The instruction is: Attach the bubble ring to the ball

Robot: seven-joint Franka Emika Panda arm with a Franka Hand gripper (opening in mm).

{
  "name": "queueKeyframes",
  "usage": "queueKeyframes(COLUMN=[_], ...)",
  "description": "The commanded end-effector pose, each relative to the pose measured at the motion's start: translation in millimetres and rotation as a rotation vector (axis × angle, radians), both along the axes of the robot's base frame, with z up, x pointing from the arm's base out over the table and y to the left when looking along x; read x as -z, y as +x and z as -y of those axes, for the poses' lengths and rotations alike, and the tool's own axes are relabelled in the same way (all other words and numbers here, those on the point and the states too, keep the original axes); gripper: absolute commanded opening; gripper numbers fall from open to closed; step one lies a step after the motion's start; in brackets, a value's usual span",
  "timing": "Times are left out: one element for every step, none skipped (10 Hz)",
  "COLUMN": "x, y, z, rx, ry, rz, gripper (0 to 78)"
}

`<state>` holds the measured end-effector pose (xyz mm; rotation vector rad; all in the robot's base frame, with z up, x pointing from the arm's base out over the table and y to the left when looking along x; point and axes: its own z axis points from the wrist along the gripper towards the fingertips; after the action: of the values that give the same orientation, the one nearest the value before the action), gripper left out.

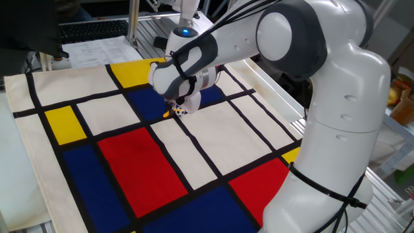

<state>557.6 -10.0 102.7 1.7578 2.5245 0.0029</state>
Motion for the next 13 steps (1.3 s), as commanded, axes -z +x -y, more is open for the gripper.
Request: queueKeyframes(x=[5.9, 6.9, 7.8, 9.1, 11.0, 12.4, 13.8, 14.4, 14.8, 15.3, 15.3, 15.6, 15.9], y=[3.9, 4.5, 4.8, 5.2, 6.0, 6.6, 7.3, 7.4, 7.6, 7.7, 7.7, 7.8, 7.9], z=[10.0, 10.8, 10.8, 10.7, 11.0, 11.6, 12.5, 12.5, 12.7, 12.6, 12.6, 12.6, 12.5], rx=[-0.016, -0.016, -0.014, -0.018, -0.022, -0.024, -0.027, -0.03, -0.036, -0.047, -0.047, -0.051, -0.048], ry=[0.025, 0.039, 0.048, 0.048, 0.052, 0.057, 0.061, 0.072, 0.075, 0.074, 0.074, 0.073, 0.072], rz=[0.024, 0.03, 0.035, 0.035, 0.037, 0.038, 0.038, 0.035, 0.034, 0.027, 0.027, 0.019, 0.02], gripper=[1.2, 1.2, 1.2, 1.2, 1.2, 1.2, 1.2, 1.2, 1.2, 1.2, 1.2, 1.2, 1.2])
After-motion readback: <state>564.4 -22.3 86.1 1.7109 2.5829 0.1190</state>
